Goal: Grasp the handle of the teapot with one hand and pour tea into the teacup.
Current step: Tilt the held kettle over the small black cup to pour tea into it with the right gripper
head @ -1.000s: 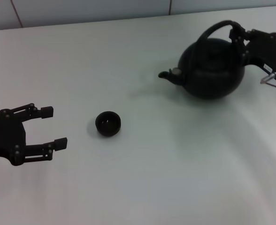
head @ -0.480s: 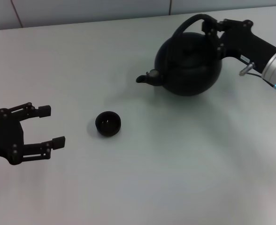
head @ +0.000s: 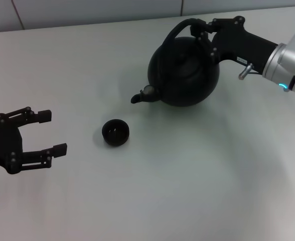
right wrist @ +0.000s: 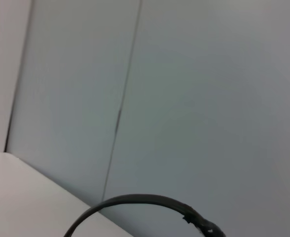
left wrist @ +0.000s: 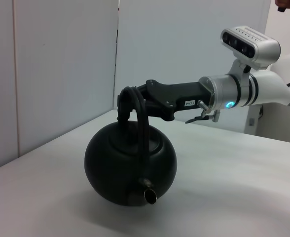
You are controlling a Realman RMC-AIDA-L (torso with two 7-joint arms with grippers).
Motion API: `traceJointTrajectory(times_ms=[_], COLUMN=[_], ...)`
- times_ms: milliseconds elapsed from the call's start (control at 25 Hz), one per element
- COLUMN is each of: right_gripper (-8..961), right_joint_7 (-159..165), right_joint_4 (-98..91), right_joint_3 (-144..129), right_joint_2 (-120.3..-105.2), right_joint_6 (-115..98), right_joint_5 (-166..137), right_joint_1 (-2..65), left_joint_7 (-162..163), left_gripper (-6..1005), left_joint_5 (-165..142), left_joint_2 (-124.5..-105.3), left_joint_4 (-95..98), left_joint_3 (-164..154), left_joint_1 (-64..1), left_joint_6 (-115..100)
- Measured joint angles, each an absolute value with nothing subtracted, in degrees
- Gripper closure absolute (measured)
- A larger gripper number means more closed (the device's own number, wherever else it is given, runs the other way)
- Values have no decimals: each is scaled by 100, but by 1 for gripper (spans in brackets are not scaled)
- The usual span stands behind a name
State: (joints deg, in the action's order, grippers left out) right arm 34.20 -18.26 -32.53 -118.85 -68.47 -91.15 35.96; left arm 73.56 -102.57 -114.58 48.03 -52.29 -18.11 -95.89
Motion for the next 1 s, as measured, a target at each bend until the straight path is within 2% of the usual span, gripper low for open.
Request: traceJointTrajectory(times_ms=[1000], right_gripper=[862], right_joint_7=[3445], right_joint_4=[-1994], right_joint_3=[-4109], right_joint_2=[-11911], right_joint_6=[-6665], right_joint_5=[-9114], right_joint_1=[3912], left_joint_7=[7356], left_gripper=[133], left_joint_5=[-10273], left_joint_2=[-11423], left_joint_4=[4790], left_joint_3=[-5229], left_joint_1=[-1750], left_joint_6=[-9589])
